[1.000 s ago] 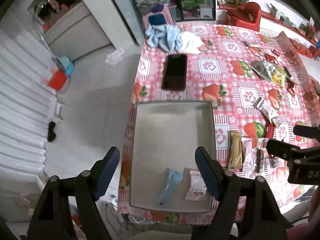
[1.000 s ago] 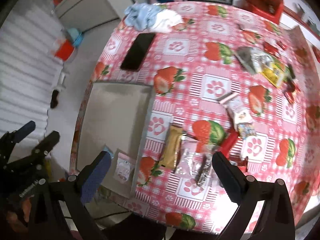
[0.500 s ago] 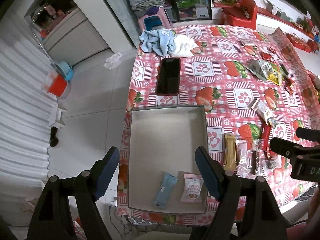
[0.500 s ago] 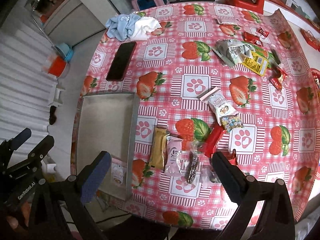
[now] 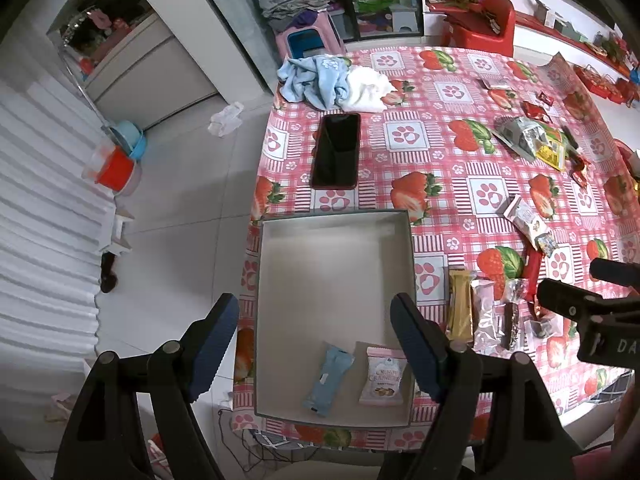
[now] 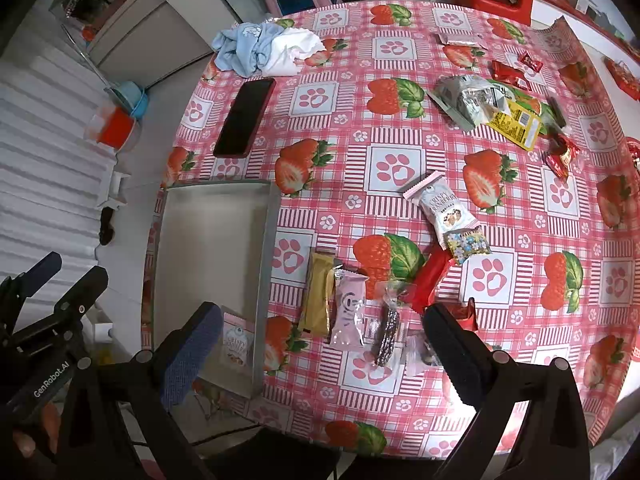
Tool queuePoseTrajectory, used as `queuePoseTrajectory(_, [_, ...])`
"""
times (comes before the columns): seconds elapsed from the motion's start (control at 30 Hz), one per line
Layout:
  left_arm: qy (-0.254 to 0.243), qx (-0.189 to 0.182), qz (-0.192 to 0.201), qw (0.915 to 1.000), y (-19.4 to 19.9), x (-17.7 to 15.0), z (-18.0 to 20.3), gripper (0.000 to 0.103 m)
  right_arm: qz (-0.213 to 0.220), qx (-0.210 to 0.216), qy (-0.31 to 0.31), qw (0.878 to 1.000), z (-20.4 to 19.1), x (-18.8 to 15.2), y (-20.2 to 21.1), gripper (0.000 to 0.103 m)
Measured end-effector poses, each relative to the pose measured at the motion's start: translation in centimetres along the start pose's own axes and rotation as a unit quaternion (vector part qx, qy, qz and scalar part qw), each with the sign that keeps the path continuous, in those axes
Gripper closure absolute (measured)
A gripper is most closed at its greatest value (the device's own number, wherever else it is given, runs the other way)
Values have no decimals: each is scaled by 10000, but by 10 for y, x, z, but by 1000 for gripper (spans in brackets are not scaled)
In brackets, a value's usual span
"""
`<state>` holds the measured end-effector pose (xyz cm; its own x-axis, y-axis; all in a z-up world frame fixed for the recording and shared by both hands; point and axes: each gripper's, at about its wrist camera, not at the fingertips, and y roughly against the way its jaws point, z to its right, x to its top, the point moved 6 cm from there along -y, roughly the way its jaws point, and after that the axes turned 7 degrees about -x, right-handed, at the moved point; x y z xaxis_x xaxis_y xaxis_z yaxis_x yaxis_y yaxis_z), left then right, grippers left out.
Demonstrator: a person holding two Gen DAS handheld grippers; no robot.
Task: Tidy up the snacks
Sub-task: 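Lift both tools away from the tray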
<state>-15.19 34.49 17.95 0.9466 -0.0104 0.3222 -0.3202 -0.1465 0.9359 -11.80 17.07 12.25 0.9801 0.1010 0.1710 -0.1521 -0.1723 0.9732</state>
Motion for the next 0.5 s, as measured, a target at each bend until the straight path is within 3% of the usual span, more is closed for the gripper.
queuePoseTrajectory(0.17, [-73,-385,-288,9988,-13,-7,12,22,-289,-43,-418,9987,25,-7,-15,2])
queuePoseTrajectory(0.33, [-251,-675,-688,9950,-29,-17,32,22,-816,-405,-1233,9882,84,-33,-40,2])
queuePoseTrajectory(0.5, [-484,-792,-832,9922,-35,-17,55,22,-563,-519,-1358,9878,106,-42,-31,2])
